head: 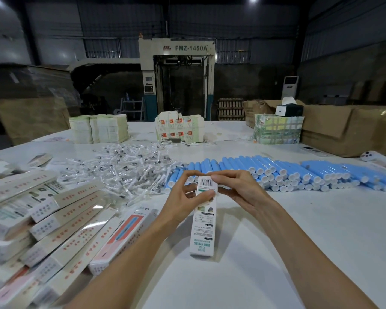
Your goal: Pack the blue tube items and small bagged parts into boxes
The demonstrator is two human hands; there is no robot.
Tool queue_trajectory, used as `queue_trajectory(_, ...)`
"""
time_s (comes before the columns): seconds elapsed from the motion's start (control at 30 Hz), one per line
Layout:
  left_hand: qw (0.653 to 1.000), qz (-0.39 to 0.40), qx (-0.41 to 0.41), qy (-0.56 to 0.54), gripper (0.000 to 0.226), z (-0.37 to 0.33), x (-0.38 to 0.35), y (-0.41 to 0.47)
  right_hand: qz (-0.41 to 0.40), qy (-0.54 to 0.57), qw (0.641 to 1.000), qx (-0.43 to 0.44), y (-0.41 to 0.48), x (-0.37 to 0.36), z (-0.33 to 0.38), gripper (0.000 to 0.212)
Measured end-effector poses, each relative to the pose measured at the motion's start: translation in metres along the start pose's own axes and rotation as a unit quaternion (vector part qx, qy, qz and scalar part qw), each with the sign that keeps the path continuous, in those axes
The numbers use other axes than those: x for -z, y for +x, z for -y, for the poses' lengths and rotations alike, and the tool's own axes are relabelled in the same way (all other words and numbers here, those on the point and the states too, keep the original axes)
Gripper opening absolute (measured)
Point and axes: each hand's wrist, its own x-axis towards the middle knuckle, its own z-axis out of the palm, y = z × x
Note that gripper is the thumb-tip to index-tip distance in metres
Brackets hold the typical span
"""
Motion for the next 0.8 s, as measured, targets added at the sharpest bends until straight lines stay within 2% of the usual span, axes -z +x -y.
queue_trajectory(0.13, 1.000, -0.010, 0.004, -0.012, 0.047, -0.001, 0.000, -0.001, 0.021, -0.024, 0.999, 0.022, 0.000, 0.001, -0.001, 0.029)
queue_trajectory(0.3, 0.998, -0.051, 0.011, -0.040, 0.027, 0.001, -0.001, 0.004, -0.041, -0.012, 0.997, 0.063, 0.002, -0.008, -0.006, 0.019)
queue_trajectory(0.4, 0.997, -0.067, 0.013, -0.047, 0.028, 0.000, 0.000, 0.004, -0.084, -0.033, 0.993, 0.082, 0.003, -0.014, -0.012, 0.021)
queue_trajectory(0.5, 0.996, -0.078, 0.008, -0.047, 0.030, 0.000, 0.003, 0.003, -0.066, -0.063, 0.991, 0.099, 0.003, -0.017, -0.015, 0.016)
queue_trajectory(0.8, 0.996, -0.071, -0.001, -0.059, 0.038, -0.001, 0.003, 0.002, -0.046, -0.071, 0.990, 0.108, 0.005, -0.013, -0.017, 0.017)
